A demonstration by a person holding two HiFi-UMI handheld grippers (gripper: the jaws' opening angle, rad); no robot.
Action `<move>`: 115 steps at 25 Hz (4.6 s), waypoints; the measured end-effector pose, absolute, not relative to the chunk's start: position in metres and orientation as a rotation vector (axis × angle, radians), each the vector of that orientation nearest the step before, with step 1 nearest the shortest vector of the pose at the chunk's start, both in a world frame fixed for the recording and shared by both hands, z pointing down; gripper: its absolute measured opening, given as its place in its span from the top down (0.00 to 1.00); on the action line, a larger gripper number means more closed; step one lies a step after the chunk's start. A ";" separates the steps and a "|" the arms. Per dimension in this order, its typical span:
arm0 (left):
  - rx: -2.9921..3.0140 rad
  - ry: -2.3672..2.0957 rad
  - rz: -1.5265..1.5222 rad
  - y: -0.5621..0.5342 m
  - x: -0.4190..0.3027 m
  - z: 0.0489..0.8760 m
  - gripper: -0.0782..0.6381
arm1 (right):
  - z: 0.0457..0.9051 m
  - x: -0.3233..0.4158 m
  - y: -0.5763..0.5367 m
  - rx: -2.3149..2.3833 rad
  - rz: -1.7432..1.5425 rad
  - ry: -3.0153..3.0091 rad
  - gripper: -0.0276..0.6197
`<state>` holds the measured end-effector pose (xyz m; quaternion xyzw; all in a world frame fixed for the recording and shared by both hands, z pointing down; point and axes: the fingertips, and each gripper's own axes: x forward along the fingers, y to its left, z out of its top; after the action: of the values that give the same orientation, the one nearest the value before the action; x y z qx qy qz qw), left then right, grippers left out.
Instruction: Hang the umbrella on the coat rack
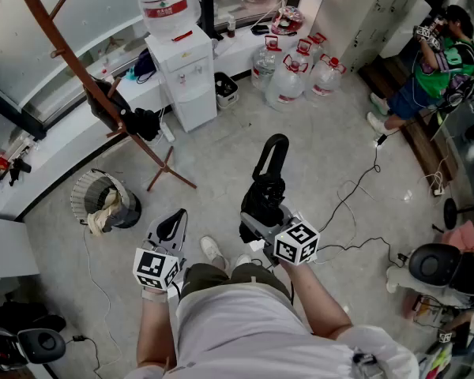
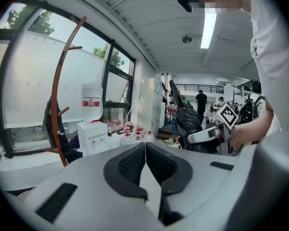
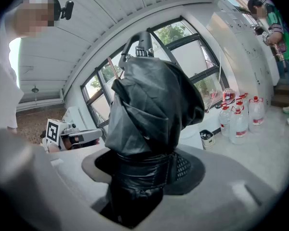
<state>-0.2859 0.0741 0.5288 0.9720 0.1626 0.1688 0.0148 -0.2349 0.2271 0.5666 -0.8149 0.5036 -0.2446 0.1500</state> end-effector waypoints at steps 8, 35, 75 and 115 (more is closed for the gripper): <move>3.031 0.543 0.494 0.072 -0.252 0.522 0.89 | 0.559 -0.206 0.226 -2.384 -0.711 1.441 0.56; 2.997 0.446 0.531 -0.030 -0.110 0.569 0.79 | 0.585 -0.022 0.122 -2.356 -0.733 1.482 0.56; 2.836 -0.659 0.421 -0.146 -0.040 0.554 0.78 | 0.527 0.112 -0.125 -1.647 -0.736 2.475 0.56; 2.756 -1.123 0.243 -0.227 -0.043 0.490 0.78 | 0.339 0.050 -0.256 -0.962 -0.206 2.899 0.56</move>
<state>-0.0430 -0.2269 0.4898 0.9202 -0.3749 0.0813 0.0778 0.0501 -0.2559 0.3391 -0.3139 0.9462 -0.0671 0.0401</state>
